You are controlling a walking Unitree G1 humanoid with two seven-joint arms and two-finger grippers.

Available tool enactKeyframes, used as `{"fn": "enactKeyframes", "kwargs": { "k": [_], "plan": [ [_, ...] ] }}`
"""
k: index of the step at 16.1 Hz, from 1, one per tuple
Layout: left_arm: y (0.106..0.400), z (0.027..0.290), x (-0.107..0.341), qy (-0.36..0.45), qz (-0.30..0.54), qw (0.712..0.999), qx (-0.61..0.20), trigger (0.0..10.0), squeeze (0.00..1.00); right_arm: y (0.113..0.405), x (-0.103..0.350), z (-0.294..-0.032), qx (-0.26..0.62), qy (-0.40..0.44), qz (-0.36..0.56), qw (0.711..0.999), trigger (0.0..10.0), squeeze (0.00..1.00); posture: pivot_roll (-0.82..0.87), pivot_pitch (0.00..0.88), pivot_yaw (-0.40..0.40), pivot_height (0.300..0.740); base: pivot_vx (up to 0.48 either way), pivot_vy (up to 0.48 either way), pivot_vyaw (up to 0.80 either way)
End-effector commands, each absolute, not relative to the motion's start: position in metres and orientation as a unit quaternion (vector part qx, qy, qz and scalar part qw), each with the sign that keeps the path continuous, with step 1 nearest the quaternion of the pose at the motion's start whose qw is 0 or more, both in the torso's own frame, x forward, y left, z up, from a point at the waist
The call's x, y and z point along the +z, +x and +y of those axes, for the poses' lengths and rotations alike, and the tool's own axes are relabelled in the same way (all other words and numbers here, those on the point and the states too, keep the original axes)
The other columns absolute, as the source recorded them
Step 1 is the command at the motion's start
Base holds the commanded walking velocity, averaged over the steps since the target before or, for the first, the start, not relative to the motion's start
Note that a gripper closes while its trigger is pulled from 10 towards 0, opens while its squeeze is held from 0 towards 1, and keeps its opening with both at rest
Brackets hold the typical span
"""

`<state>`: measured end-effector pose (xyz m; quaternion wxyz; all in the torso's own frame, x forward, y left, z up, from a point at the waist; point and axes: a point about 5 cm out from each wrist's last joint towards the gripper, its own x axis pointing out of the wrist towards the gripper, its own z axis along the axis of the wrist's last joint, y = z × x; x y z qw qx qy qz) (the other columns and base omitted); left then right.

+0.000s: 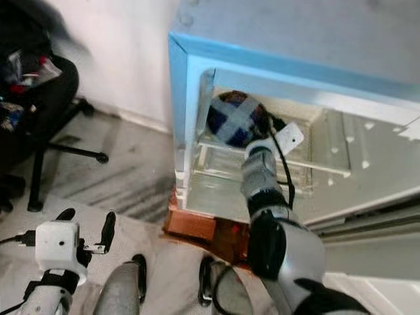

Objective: Restocking fridge

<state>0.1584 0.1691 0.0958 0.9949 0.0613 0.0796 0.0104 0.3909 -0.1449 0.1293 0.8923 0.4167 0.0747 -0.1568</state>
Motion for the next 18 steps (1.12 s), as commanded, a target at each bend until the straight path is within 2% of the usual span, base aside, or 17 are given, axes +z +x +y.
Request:
{"fn": "enactKeyframes", "kwargs": {
  "k": [1, 4, 7, 10, 13, 16, 18],
  "plan": [
    [0.156, 0.169, 0.096, 0.059, 0.088, 0.994, 0.016, 10.0, 0.0, 0.393, 0.133, -0.142, -0.143, 0.442, 0.064, 0.883, 10.0, 1.0, 0.33, 0.391, -0.113, 0.74, 0.0, 0.0, 0.0],
    [0.159, 0.166, 0.095, 0.051, 0.089, 0.994, 0.022, 10.0, 0.0, 0.401, 0.156, -0.151, -0.104, 0.41, 0.012, 0.906, 10.0, 1.0, 0.31, 0.379, -0.118, 0.74, 0.0, 0.0, 0.0],
    [0.168, 0.166, 0.094, 0.048, 0.084, 0.995, 0.025, 10.0, 0.0, 0.396, 0.149, -0.167, -0.071, 0.338, -0.005, 0.939, 10.0, 1.0, 0.29, 0.345, -0.12, 0.74, 0.0, 0.0, 0.0],
    [0.18, 0.16, 0.091, 0.053, 0.077, 0.996, 0.006, 10.0, 0.0, 0.376, 0.127, -0.18, -0.015, 0.204, -0.022, 0.979, 10.0, 1.0, 0.26, 0.299, -0.111, 0.74, 0.0, 0.0, 0.0],
    [0.189, 0.161, 0.091, 0.052, 0.071, 0.996, 0.004, 10.0, 0.0, 0.362, 0.116, -0.189, -0.006, 0.174, -0.026, 0.984, 10.0, 1.0, 0.24, 0.274, -0.101, 0.74, 0.0, 0.0, 0.0],
    [0.195, 0.162, 0.088, 0.051, 0.07, 0.996, -0.001, 10.0, 0.0, 0.343, 0.117, -0.179, 0.059, 0.092, -0.062, 0.992, 10.0, 1.0, 0.22, 0.235, -0.088, 0.74, 0.0, 0.0, 0.0],
    [0.201, 0.163, 0.087, 0.054, 0.065, 0.996, -0.001, 10.0, 0.0, 0.329, 0.11, -0.175, 0.071, 0.091, -0.054, 0.992, 10.0, 1.0, 0.22, 0.216, -0.085, 0.74, 0.0, 0.0, 0.0]
  ]
}}
